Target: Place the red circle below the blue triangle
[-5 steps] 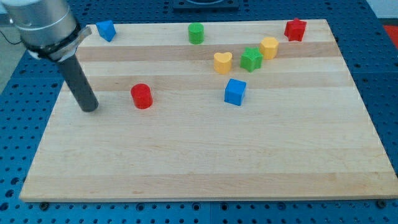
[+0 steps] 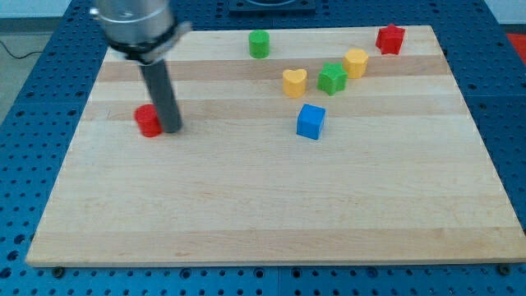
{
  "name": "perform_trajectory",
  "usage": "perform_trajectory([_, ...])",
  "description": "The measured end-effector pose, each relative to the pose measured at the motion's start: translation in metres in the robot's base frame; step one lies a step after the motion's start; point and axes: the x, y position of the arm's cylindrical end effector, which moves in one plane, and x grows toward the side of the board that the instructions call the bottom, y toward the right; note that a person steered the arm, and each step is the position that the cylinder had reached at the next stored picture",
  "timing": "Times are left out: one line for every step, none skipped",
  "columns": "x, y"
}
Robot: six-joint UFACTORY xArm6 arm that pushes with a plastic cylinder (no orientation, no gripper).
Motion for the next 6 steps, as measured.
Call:
perform_trajectory([0.001, 0.004])
perform_trajectory([0.001, 0.008])
perform_trajectory([0.005, 0.003])
perform_trajectory([0.027, 0.002])
perform_trajectory([0.026, -0.021])
perform_trajectory([0.002, -0.056])
